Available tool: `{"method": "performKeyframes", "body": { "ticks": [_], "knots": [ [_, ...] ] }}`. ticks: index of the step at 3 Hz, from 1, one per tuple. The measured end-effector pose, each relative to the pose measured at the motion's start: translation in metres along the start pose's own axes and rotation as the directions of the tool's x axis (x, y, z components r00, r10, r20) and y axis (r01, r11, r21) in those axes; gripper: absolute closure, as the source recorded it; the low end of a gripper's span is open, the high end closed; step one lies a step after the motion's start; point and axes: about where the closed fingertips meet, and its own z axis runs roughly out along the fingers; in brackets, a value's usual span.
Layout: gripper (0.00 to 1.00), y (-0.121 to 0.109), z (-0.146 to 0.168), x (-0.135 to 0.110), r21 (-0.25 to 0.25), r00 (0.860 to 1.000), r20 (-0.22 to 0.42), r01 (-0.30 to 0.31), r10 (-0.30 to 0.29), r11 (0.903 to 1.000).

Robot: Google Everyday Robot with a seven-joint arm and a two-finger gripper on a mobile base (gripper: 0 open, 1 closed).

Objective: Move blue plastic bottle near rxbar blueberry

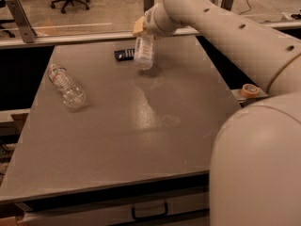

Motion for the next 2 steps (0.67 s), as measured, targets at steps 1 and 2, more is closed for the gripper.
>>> {"method": "performKeyframes", "body": {
  "ticks": [1, 2],
  "knots": [
    [1.0, -0.02, 0.013, -0.003, 0.112, 0.999, -0.002, -0.052, 0.052, 0.9923],
    [0.82, -0.037, 0.02, 0.001, 0.194, 0.995, -0.019, -0.09, 0.095, 0.977]
  ]
}}
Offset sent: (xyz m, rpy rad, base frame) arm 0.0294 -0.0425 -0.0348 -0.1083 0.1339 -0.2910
